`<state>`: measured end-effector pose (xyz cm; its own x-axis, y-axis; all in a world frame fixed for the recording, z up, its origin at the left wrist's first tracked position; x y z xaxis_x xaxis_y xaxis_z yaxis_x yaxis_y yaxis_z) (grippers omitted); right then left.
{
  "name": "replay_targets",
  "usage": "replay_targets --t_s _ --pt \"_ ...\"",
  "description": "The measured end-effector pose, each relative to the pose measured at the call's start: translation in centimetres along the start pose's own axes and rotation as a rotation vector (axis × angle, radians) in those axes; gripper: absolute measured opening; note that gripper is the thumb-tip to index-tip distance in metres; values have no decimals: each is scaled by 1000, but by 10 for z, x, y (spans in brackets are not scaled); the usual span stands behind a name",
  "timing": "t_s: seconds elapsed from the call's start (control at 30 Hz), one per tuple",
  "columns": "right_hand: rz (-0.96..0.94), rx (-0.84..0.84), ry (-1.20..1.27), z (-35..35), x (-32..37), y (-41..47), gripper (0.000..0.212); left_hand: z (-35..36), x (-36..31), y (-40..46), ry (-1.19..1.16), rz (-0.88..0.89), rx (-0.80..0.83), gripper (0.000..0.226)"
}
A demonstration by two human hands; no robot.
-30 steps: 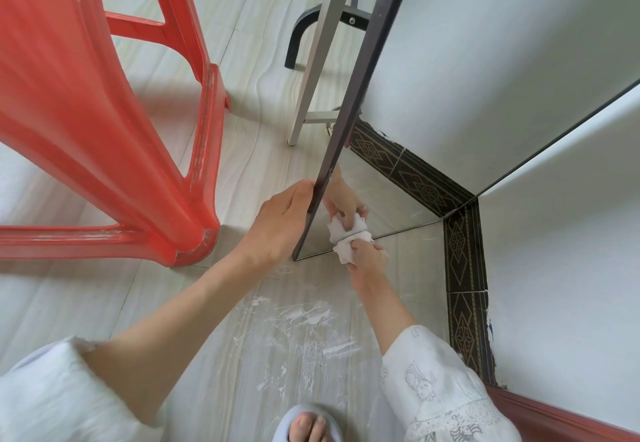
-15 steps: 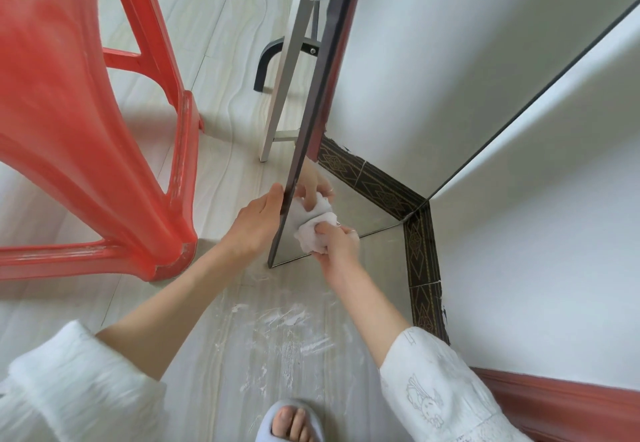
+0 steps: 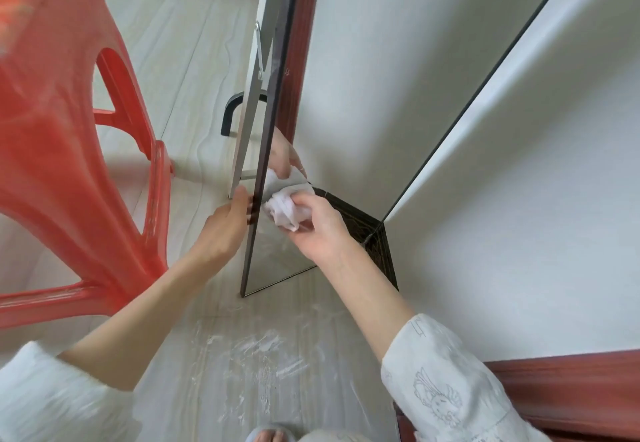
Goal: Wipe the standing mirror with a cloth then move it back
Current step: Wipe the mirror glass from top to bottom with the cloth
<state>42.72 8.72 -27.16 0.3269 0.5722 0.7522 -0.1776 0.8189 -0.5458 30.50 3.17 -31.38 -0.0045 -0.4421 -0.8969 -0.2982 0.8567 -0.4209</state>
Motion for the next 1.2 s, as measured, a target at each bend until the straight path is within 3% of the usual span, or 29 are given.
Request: replay_targets --t_s 0.13,0.33,0.57,0.8,0.9,1.03,1.2 --pt "-44 6 9 6 17 -8 39 -1 -13 -5 -47 51 -27 39" --pt "-76 25 20 8 15 -8 13 -2 -23 -15 -42 113 -7 38" --pt "-9 -144 -131 -2 -6 -4 28 -3 -26 -18 -10 110 17 32" --pt "6 -92 -179 20 24 -16 44 -12 -62 -22 -156 133 71 38" --pt "5 -57 -152 39 46 -30 37 -20 -90 -28 -157 191 63 46" --pt "-71 15 -161 63 80 -58 11 -29 -110 -40 -163 239 79 49" --pt "-93 -4 -117 88 113 -85 10 -32 -120 -51 -125 205 111 63"
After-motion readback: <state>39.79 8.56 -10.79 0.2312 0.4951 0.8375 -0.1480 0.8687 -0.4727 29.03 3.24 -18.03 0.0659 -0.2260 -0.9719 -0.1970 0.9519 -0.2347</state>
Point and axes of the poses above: each hand's wrist, its own y-axis towards the middle knuckle, its own z-axis out of the palm, x = y × z, the point moved 1 cm from there along y, towards the middle knuckle, and after that the axes turned 6 degrees about -z, right-handed, at the moved point
